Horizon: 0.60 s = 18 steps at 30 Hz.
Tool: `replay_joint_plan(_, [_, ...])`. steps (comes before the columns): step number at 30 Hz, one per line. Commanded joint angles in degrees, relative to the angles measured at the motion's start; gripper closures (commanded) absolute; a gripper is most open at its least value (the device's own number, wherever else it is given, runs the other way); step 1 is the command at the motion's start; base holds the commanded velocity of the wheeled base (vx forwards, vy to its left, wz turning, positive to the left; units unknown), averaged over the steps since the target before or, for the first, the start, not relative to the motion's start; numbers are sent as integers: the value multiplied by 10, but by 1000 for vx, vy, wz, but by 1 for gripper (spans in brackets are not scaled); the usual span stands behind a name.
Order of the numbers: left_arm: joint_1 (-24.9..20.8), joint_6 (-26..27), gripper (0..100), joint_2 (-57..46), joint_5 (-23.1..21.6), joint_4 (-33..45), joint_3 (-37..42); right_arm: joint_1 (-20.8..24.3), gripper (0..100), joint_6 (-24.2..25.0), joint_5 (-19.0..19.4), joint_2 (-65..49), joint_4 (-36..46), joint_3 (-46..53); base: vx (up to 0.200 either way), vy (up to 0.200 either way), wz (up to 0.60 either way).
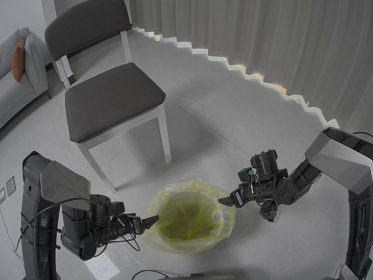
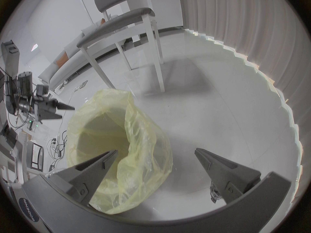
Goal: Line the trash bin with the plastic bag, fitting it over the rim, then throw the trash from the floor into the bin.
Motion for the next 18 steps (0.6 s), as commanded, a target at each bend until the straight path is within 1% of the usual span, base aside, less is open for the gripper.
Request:
replay_joint_plan(1, [10, 29, 0, -40, 1, -10, -10, -9, 0, -1, -1, 2, 9, 7, 0, 0, 0])
replay_joint_plan(2, [11, 43, 0, -38, 1, -9, -20, -10, 0, -1, -1, 9, 10, 4, 0, 0, 0])
replay_joint_plan(4, [12, 51, 0, -35, 1, -2, -34, -11, 0, -1, -1, 17, 11, -2, 0, 0, 0])
replay_joint_plan(6, [19, 53, 0, -36, 7, 52, -77, -14, 0, -1, -3, 34, 18, -15, 0, 0, 0])
replay_joint_plan(7, [19, 53, 0, -36, 9, 64, -84, -14, 0, -1, -5, 37, 19, -16, 0, 0, 0])
replay_joint_plan(8, [21, 53, 0, -39, 22, 106, -112, -14, 0, -1, -15, 46, 26, -24, 0, 0, 0])
replay_joint_plan(10, [27, 54, 0, -47, 39, 165, -150, -15, 0, -1, -28, 57, 29, -31, 0, 0, 0])
replay_joint_plan(12, [33, 54, 0, -60, 43, 238, -190, -16, 0, -1, -32, 63, 30, -38, 0, 0, 0])
replay_joint_plan(15, [37, 55, 0, -68, 44, 312, -242, -18, 0, -2, -33, 67, 37, -47, 0, 0, 0])
replay_joint_plan(18, [39, 56, 0, -62, 44, 351, -289, -23, 0, -2, -34, 69, 41, -53, 0, 0, 0])
